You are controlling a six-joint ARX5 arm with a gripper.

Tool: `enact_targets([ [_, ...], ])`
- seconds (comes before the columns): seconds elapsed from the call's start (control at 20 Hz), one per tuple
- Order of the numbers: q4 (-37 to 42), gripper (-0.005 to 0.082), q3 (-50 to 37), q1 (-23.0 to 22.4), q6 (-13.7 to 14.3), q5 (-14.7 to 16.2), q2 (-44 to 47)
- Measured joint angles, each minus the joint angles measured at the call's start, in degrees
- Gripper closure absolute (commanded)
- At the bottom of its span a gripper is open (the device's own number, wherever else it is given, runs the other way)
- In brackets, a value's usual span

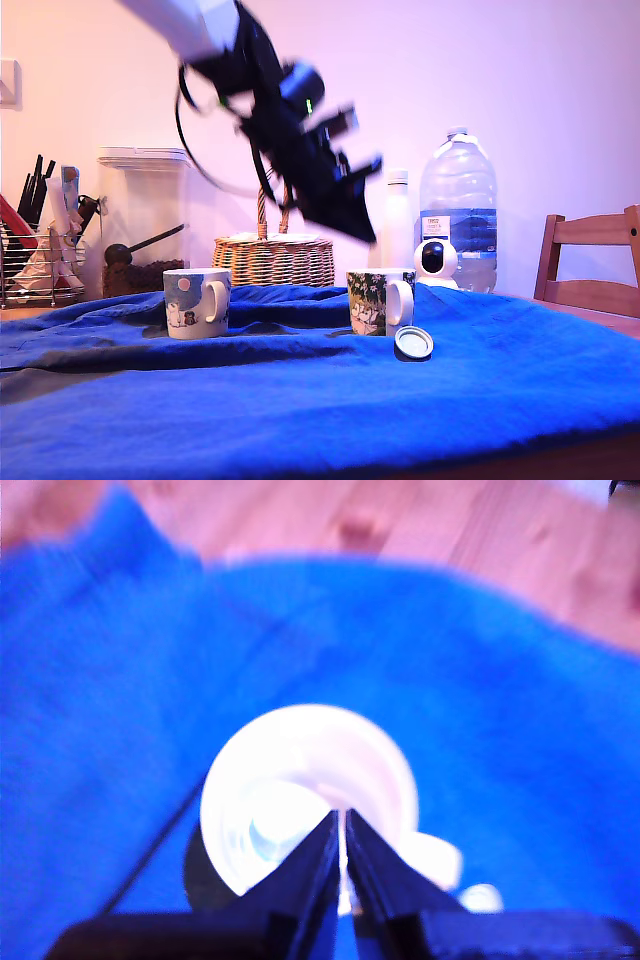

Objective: Pick up the coffee capsules on the table and drop them inside the coffee cup

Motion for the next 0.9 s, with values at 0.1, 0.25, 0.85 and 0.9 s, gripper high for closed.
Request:
enact_targets([
  [0.1, -1.8, 0.079, 0.0, 0.2, 0.0, 0.0, -2.8],
  [0.25, -4.4, 0.079, 0.2, 1.1, 0.0, 0.0, -5.7],
  [0.85, -11.4, 0.079, 0.3, 6.1, 2.2, -1.1, -10.4],
  [0.9, -11.3, 0.079, 0.1, 6.0, 2.2, -1.0, -10.4],
])
